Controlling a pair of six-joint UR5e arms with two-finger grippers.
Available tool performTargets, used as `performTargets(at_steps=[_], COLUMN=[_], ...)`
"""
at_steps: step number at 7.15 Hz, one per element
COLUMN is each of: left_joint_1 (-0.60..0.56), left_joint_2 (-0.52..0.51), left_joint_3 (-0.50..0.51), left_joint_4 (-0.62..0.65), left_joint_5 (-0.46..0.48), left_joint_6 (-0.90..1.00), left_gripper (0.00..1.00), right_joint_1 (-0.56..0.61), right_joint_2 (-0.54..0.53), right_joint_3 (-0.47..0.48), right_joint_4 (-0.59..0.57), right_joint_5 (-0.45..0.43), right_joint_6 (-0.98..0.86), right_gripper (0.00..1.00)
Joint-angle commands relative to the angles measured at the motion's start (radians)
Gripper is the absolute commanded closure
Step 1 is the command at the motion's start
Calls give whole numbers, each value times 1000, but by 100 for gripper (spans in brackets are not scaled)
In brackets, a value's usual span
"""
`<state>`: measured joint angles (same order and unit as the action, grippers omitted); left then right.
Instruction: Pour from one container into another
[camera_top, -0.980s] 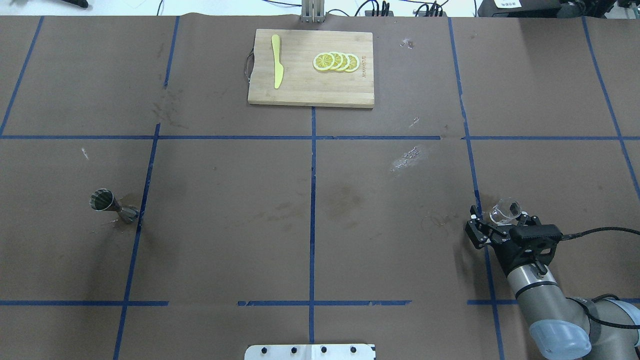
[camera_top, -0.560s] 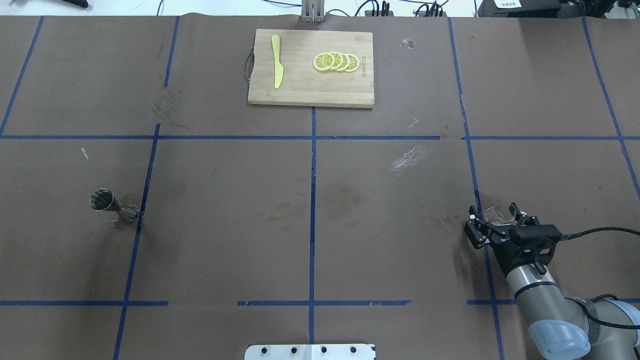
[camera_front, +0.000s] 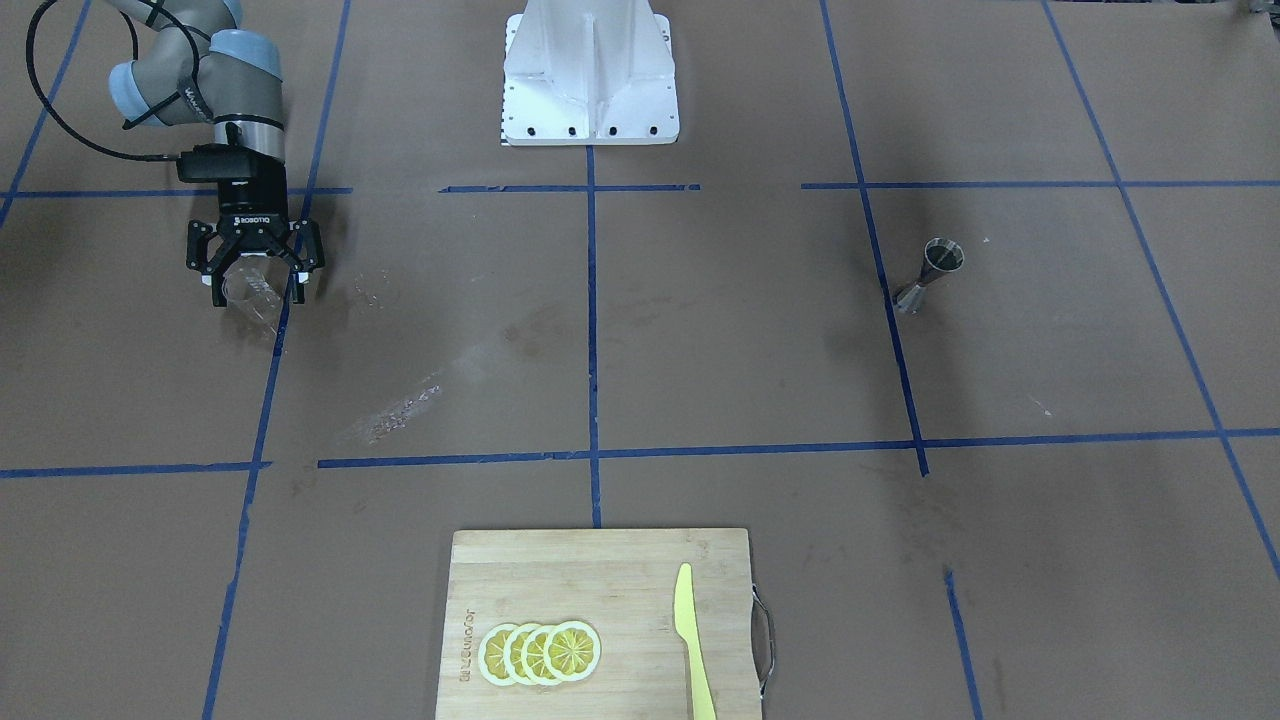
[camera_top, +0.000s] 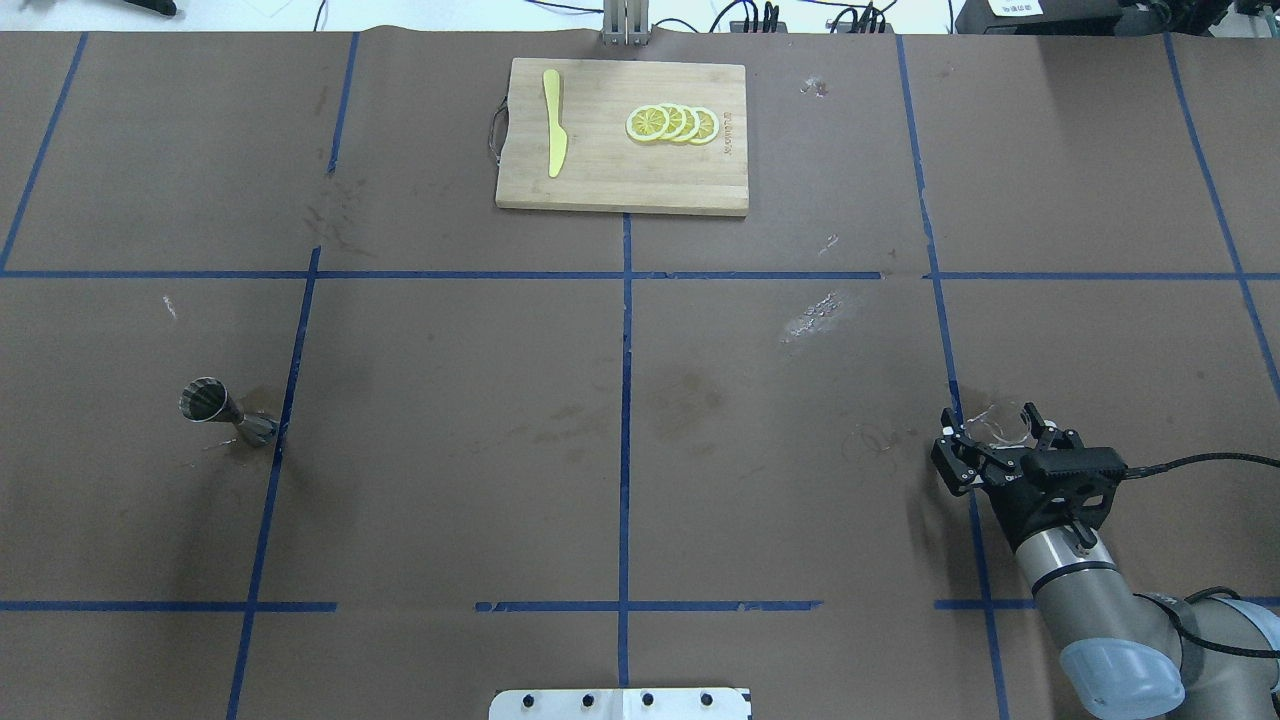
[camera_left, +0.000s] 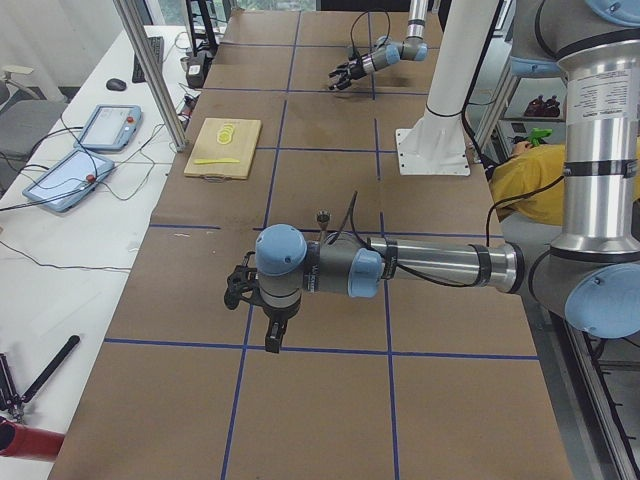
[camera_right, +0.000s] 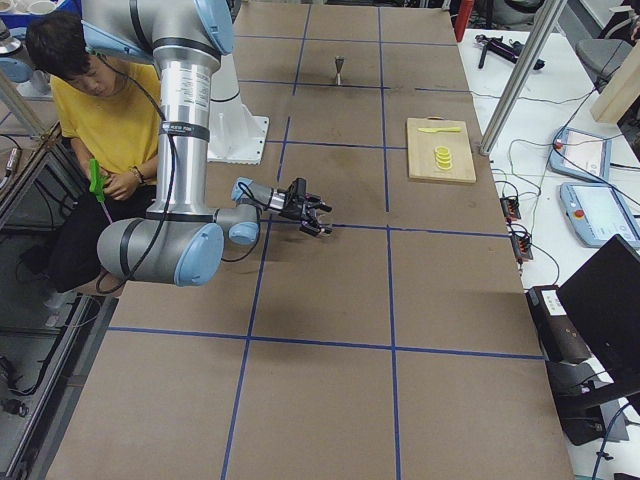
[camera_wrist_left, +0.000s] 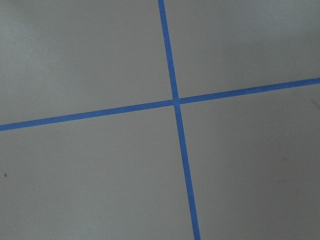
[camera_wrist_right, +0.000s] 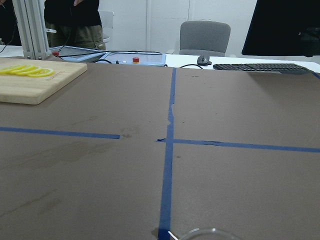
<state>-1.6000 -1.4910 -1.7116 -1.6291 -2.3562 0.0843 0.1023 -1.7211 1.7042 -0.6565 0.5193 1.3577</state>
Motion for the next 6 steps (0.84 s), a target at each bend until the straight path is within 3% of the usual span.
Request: performTargets(at_steps=[1, 3, 4, 6], left_joint_1=[-1, -2, -2, -2], left_joint_2=[2, 2, 2, 3], left_joint_3=[0, 0, 0, 0], left_joint_4=[0, 0, 0, 0], left_joint_5=[0, 0, 0, 0], left_joint_6=[0, 0, 0, 0], left_gripper=[0, 0, 0, 0], right_joint_1=[5, 46, 106, 283], right_joint_2=[-44, -68, -69, -68], right_joint_3=[50, 178, 207, 209], right_joint_4=[0, -3, -3, -6], right_joint_5=[-13, 37, 123, 380], right_joint_6=[-26, -110, -170, -300], right_gripper=[0, 0, 0, 0])
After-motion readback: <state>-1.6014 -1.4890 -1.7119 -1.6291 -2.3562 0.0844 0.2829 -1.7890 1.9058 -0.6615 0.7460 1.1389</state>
